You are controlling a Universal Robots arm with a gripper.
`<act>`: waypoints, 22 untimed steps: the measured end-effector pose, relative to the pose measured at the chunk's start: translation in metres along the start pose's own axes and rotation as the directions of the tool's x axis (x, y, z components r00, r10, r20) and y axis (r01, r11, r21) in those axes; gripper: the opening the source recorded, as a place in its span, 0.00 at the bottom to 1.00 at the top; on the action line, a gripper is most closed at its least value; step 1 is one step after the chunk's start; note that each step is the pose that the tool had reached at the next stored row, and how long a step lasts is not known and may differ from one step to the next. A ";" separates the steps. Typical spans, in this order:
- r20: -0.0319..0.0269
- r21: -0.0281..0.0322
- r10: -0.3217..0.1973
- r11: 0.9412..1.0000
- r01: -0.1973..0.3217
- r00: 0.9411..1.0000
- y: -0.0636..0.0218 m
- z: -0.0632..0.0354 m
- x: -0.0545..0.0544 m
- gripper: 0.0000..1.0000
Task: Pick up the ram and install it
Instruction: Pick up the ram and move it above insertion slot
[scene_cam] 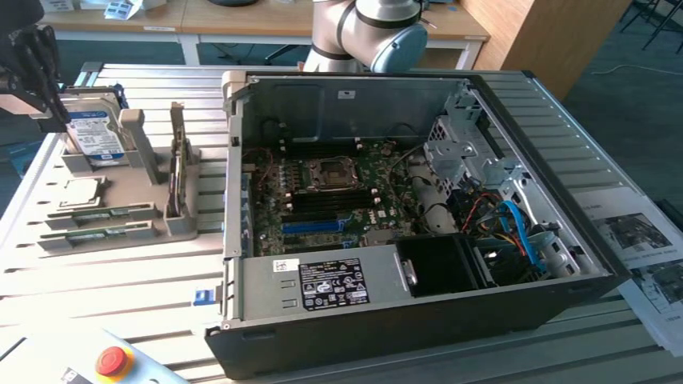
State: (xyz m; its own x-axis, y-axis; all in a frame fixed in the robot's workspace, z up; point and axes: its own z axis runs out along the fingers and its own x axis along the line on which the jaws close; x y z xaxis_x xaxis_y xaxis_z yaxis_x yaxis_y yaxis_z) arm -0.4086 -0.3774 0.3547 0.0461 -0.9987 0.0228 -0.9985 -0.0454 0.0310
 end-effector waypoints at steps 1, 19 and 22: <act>0.000 0.000 0.000 1.000 0.000 1.000 0.0000 0.0000 0.000 0.24; 0.000 0.000 0.000 1.000 0.000 1.000 -0.0006 0.0194 0.000 0.31; 0.000 0.000 0.000 1.000 0.000 1.000 -0.0008 0.0244 -0.001 0.31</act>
State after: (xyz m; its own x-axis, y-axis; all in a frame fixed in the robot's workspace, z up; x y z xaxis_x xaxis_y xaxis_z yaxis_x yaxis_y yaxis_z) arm -0.4086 -0.3773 0.3303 0.0462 -0.9987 0.0228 -0.9985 -0.0455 0.0311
